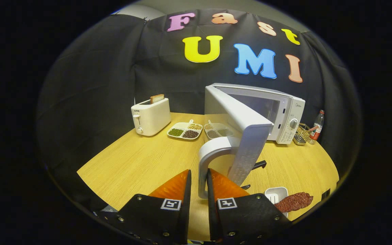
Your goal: Open the microwave, put the food inside, and close the microwave door.
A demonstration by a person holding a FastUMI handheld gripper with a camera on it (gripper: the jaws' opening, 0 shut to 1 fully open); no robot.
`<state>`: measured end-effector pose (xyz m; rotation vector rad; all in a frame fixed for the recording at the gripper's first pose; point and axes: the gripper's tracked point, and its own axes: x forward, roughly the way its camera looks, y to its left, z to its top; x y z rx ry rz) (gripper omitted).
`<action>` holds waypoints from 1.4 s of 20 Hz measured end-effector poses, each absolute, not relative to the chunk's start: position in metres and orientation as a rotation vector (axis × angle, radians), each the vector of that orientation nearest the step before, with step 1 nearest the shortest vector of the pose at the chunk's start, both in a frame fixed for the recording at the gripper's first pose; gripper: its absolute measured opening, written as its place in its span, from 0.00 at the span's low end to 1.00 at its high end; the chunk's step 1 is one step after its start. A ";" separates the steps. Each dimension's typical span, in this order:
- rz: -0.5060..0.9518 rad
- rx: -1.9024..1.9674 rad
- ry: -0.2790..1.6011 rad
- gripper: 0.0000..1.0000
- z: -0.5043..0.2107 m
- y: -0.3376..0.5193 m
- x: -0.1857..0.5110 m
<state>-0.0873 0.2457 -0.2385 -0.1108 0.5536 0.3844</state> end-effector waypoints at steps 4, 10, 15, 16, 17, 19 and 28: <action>0.431 -0.077 0.569 0.25 -0.233 0.264 -0.101; 0.656 -0.010 0.532 0.24 -0.204 0.297 -0.124; 0.716 0.055 0.428 0.77 -0.156 0.268 -0.132; 0.701 0.064 0.405 0.99 -0.145 0.254 -0.133; 0.676 0.067 0.384 0.99 -0.139 0.243 -0.127; 0.630 0.071 0.358 1.00 -0.129 0.218 -0.119; 0.345 0.096 0.387 1.00 -0.149 0.080 -0.071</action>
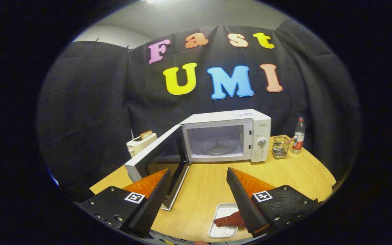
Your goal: Open the microwave, put the food inside, and close the microwave door.
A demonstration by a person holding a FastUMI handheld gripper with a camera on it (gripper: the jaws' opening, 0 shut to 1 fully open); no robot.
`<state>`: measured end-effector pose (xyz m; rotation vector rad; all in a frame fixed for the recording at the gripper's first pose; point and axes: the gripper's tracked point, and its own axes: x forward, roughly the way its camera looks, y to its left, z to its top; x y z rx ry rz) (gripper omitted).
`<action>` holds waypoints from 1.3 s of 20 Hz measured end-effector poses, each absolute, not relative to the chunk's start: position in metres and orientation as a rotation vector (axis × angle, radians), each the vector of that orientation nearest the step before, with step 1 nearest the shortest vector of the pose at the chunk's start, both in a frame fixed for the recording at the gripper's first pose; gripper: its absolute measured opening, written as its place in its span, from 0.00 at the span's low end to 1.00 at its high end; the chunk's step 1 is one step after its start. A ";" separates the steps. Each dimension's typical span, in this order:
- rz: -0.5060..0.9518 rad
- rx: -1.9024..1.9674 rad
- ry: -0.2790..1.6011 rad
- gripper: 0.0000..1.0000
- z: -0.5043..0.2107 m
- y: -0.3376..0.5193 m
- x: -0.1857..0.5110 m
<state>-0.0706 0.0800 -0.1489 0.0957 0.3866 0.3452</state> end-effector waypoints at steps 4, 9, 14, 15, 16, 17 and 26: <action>0.262 0.130 0.477 1.00 -0.184 0.036 -0.069; 0.196 0.208 0.588 1.00 -0.226 0.002 -0.075; 0.144 0.300 0.694 1.00 -0.267 -0.020 -0.083; 0.140 0.336 0.722 1.00 -0.275 -0.021 -0.085; 0.143 0.378 0.744 1.00 -0.282 -0.019 -0.086; 0.136 0.416 0.766 0.98 -0.290 -0.019 -0.089; 0.134 0.627 0.890 0.71 -0.314 -0.010 -0.102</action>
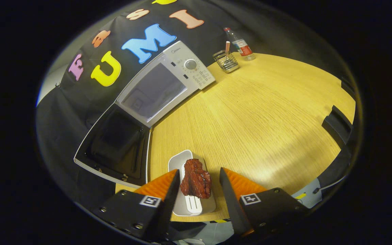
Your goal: Open the microwave, put the food inside, and close the microwave door.
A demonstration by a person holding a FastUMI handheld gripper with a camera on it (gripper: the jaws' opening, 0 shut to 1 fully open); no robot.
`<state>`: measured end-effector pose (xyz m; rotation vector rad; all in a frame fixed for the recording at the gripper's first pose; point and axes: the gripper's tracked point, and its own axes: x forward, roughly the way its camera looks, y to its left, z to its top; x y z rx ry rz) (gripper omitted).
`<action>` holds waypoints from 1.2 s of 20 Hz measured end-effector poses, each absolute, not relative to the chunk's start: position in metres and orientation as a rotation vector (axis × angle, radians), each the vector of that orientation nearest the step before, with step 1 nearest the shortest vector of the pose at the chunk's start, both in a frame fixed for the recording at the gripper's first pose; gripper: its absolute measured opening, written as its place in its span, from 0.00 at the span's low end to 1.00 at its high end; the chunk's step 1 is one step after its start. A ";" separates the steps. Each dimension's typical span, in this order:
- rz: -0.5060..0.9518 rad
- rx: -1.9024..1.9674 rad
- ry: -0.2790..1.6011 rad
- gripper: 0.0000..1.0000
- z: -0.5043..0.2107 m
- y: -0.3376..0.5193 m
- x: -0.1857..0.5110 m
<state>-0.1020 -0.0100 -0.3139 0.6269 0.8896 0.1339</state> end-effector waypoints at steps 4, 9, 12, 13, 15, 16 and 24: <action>0.118 0.671 0.904 0.33 -0.314 -0.011 -0.104; 0.156 0.668 0.851 0.10 -0.299 -0.002 -0.095; 0.173 0.652 0.846 0.11 -0.287 0.004 -0.092; 0.178 0.656 0.837 0.10 -0.280 0.005 -0.088; 0.184 0.655 0.817 0.10 -0.266 0.007 -0.082; 0.193 0.650 0.803 0.10 -0.258 0.008 -0.076; 0.298 0.649 0.712 0.10 -0.200 0.040 -0.015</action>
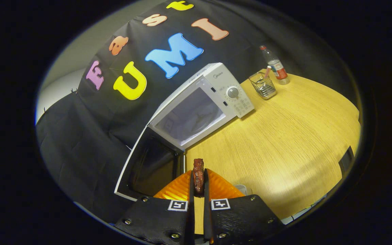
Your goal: Open the microwave, put the food inside, and close the microwave door.
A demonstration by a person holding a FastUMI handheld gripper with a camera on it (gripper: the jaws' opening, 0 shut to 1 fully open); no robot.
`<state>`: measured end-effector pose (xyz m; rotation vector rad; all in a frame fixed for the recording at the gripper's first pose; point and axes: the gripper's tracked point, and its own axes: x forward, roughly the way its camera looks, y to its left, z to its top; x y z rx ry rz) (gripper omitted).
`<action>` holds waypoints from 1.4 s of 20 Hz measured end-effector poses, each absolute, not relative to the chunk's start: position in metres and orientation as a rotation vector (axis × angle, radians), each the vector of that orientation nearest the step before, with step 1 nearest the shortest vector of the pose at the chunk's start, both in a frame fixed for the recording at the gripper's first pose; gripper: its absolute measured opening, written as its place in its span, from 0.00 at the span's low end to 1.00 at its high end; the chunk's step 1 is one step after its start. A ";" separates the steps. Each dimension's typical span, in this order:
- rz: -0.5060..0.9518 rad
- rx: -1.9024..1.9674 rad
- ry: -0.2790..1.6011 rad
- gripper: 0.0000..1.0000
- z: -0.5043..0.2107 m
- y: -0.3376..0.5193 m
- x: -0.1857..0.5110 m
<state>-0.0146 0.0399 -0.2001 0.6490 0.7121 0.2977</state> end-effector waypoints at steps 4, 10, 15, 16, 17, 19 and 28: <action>0.346 0.653 0.673 0.10 -0.187 0.064 0.015; 0.377 0.693 0.670 0.10 -0.189 0.092 0.057; 0.372 0.702 0.626 0.10 -0.189 0.104 0.101; 0.372 0.702 0.617 0.10 -0.190 0.106 0.109; 0.370 0.702 0.609 0.10 -0.191 0.108 0.117; 0.367 0.706 0.600 0.10 -0.195 0.111 0.131; 0.333 0.723 0.586 0.10 -0.225 0.121 0.193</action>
